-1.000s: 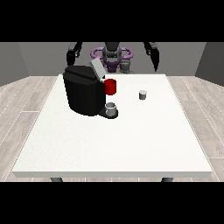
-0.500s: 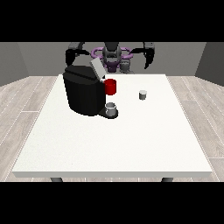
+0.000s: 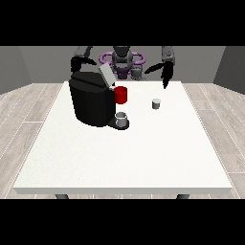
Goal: Insert the coffee pod into the coffee machine and close the lid
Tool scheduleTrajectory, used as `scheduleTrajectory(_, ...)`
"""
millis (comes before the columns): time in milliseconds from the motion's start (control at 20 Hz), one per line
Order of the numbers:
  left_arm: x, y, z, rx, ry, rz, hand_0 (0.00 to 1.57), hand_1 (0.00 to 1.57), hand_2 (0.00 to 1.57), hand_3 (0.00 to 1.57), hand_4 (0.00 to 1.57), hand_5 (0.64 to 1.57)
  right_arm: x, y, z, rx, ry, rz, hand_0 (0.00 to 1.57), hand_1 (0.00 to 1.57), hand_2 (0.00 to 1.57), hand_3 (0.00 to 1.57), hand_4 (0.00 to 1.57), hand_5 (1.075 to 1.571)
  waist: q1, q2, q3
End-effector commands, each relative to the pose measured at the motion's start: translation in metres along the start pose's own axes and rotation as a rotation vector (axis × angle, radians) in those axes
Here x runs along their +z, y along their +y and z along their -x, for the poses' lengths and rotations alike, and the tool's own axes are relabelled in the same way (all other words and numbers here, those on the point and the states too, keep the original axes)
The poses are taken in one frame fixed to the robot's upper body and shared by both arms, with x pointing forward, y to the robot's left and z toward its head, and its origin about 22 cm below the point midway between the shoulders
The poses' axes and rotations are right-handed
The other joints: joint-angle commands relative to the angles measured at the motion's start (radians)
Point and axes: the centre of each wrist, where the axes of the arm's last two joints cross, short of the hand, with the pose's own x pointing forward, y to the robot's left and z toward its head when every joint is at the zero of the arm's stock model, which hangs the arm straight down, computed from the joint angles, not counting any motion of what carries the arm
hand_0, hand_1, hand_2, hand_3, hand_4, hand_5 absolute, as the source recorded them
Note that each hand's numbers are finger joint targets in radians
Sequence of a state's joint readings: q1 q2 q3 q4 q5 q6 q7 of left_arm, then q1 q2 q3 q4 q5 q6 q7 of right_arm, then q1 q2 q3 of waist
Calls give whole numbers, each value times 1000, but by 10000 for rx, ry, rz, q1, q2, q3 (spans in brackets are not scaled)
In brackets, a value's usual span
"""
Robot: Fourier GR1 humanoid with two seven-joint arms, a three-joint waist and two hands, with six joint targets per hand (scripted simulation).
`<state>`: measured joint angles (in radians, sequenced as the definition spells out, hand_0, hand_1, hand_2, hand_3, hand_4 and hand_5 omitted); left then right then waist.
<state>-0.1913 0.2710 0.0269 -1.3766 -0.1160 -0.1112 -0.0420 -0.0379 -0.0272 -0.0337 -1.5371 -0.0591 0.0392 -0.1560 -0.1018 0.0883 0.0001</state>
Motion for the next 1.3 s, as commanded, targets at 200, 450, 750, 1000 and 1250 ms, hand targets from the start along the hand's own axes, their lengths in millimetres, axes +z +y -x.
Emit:
scheduleTrajectory(200, -22, 58, 9, -2549, 529, -825, 0, 0, 0, 0, 0, 1571, -16, 7, -15, 133, -931, -297, 0, 0, 0, 0, 413, 1571, -825, 1376, -6)
scheduleTrajectory(450, -45, 58, 1, -3918, 467, -807, 0, 0, 0, 0, 0, 1571, -34, 21, -21, 408, -1030, -502, 0, 0, 0, 0, 482, 1571, -858, 2095, -5)
scheduleTrajectory(750, -48, 59, 27, -4237, 2085, 146, 0, 0, 0, 0, 0, 1571, -28, 31, -16, 419, -415, -284, 0, 0, 0, 0, 511, 1571, -882, 1707, -4)
scheduleTrajectory(1000, -62, 88, 13, -4831, 1990, 197, 0, 0, 0, 0, 0, 1571, -47, 13, -23, 575, -1161, -48, 0, 0, 0, 0, 358, 1571, -930, 2562, -3)
scheduleTrajectory(1250, -72, 87, 10, -5318, 1934, 609, 0, 0, 0, 0, 0, 1571, -49, 17, -7, 677, -1199, -47, 0, 0, 0, 0, 323, 1571, -710, 2725, -3)
